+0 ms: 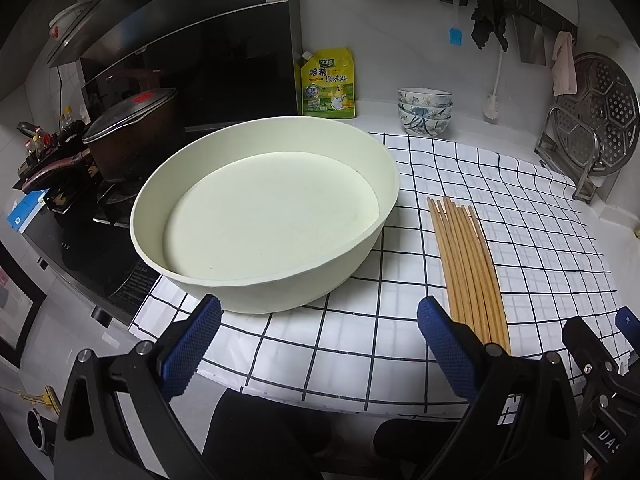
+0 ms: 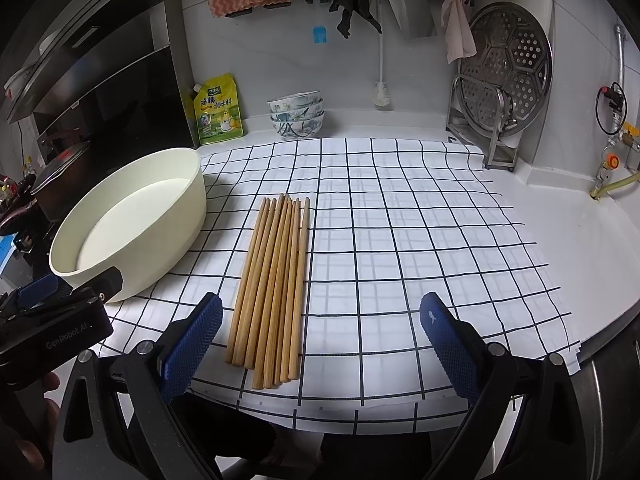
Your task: Organize utensils
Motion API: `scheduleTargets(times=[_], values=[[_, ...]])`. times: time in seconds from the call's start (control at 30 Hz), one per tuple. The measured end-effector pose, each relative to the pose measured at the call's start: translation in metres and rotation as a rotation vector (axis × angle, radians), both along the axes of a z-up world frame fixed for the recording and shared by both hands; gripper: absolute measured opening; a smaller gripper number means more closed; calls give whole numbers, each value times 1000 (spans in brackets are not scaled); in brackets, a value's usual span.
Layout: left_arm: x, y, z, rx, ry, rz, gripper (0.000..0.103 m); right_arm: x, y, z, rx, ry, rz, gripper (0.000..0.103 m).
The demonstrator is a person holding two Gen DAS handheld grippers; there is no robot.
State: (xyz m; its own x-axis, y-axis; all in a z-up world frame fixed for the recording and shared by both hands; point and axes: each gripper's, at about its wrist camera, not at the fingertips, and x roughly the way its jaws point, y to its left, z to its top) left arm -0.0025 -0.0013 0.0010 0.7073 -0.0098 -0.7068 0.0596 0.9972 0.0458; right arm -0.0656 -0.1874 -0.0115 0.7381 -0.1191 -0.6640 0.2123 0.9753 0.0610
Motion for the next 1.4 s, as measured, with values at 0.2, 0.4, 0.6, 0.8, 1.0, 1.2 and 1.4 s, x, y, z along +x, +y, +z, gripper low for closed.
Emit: scheduleTargets(times=[0.2, 0.4, 0.6, 0.8, 1.0, 1.2, 1.4], values=[[0, 0, 0, -1, 0, -2, 97, 0, 0, 0, -2, -2, -2, 95], [0, -1, 1, -1, 0, -4, 97, -1, 1, 0, -3, -3, -3, 95], [-1, -1, 1, 1, -1, -5, 97, 0, 1, 1, -1, -5, -2, 95], [-1, -4, 1, 1, -3, -9, 97, 0, 1, 2, 0, -6, -3, 95], [-1, -5, 1, 1, -4, -10, 97, 0, 0, 2, 1, -8, 0, 95], [0, -5, 1, 0, -4, -11, 97, 1, 1, 2, 1, -9, 1, 95], [0, -5, 2, 0, -4, -11, 97, 1, 1, 2, 1, -9, 1, 95]])
